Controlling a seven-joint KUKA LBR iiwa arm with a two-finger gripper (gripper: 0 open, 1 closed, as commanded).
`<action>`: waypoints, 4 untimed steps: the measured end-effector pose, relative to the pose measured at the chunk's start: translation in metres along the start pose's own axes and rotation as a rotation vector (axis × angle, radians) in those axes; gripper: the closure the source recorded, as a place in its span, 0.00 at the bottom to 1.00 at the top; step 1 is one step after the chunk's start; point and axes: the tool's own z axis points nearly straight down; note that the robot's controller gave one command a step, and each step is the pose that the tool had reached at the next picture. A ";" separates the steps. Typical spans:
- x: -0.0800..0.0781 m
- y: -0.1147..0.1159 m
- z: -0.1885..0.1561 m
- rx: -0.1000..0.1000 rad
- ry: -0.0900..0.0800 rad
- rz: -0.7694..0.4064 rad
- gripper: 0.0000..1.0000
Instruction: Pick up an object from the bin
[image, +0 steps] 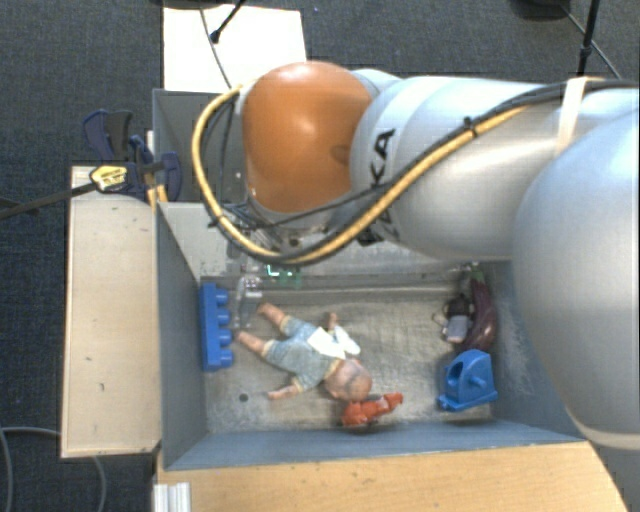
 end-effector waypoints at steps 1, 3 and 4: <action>-0.002 -0.001 -0.005 -0.002 -0.008 0.006 0.00; 0.016 -0.079 0.077 -0.001 -0.004 0.155 0.00; 0.027 -0.079 0.119 -0.001 -0.006 0.009 0.00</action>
Offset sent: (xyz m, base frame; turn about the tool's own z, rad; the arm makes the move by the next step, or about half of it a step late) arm -0.0229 -0.0991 -0.1496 0.0015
